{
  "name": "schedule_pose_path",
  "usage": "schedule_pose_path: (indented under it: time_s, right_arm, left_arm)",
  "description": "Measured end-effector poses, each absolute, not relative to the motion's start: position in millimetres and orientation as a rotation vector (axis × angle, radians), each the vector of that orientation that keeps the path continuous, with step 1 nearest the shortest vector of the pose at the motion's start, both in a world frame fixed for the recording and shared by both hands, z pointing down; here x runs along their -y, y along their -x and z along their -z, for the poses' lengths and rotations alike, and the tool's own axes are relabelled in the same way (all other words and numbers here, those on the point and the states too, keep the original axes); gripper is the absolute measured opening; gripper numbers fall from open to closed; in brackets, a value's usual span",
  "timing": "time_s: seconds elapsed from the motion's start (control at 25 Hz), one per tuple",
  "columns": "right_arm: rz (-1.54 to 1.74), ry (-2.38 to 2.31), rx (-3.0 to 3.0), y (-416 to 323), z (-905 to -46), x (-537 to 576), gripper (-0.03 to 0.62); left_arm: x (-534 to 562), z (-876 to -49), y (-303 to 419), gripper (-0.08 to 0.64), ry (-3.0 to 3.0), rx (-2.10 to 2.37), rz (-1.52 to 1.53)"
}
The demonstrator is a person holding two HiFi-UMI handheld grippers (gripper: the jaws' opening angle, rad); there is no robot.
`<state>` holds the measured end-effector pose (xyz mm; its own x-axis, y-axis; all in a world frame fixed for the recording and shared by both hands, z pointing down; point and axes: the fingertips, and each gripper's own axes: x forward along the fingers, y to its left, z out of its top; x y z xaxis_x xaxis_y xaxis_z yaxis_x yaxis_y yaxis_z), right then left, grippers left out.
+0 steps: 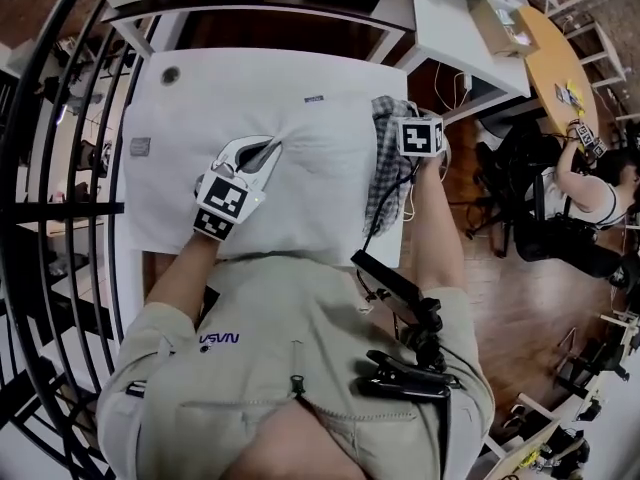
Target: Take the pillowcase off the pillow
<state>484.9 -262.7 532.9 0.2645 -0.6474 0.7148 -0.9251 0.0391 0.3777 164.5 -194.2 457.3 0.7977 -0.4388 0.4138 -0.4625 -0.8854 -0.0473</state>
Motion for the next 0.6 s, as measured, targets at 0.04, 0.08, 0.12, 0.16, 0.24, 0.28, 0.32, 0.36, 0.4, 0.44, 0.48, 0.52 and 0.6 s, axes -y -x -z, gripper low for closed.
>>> schedule_pose_path:
  time_s: [0.04,0.08,0.12,0.16,0.24,0.28,0.32,0.36,0.4,0.44,0.48,0.52,0.6]
  right_arm:
    - [-0.445,-1.665,1.461,-489.5,-549.7,256.5,0.025]
    - [-0.460,-1.646,1.479,-488.9,-563.7,252.5,0.028]
    - [-0.469,-1.640,1.500,-486.5,-575.1,249.5,0.033]
    - [-0.484,-1.651,1.513,-485.2,-584.5,245.8,0.048]
    - [-0.503,-1.709,1.530,-483.2,-588.5,239.0,0.111]
    - [-0.490,-1.741,1.553,-479.0,-579.7,236.4,0.131]
    - [-0.470,-1.772,1.589,-472.6,-566.3,232.2,0.138]
    - [-0.455,-1.801,1.631,-464.9,-551.6,224.6,0.138]
    - [-0.449,-1.824,1.673,-456.4,-538.4,213.1,0.140]
    - [-0.455,-1.835,1.711,-446.9,-528.7,198.1,0.140]
    - [-0.471,-1.827,1.741,-436.4,-523.9,181.1,0.140]
    - [-0.493,-1.801,1.760,-425.4,-524.6,163.2,0.139]
    - [-0.555,-1.716,1.763,-404.0,-543.0,126.0,0.138]
  left_arm:
    - [199.1,-465.8,-164.5,0.020,-2.914,0.733,-0.672]
    - [203.4,-474.2,-166.2,0.025,-2.909,0.725,-0.694]
    - [207.5,-481.5,-169.1,0.030,-2.910,0.714,-0.715]
    - [211.5,-486.9,-172.7,0.047,-2.913,0.702,-0.731]
    - [218.5,-490.2,-178.9,0.103,-2.917,0.683,-0.742]
    - [220.5,-487.5,-180.5,0.140,-2.920,0.679,-0.736]
    - [220.6,-481.9,-180.8,0.166,-2.928,0.679,-0.721]
    - [218.3,-473.9,-179.5,0.192,-2.942,0.683,-0.700]
    - [213.2,-464.9,-176.6,0.208,-2.960,0.690,-0.679]
    - [205.3,-456.1,-172.2,0.219,-2.979,0.697,-0.662]
    - [195.0,-448.8,-167.0,0.233,-2.996,0.704,-0.655]
    - [182.2,-444.3,-161.9,0.239,-3.010,0.704,-0.662]
    - [149.3,-449.6,-154.1,0.265,-3.022,0.664,-0.732]
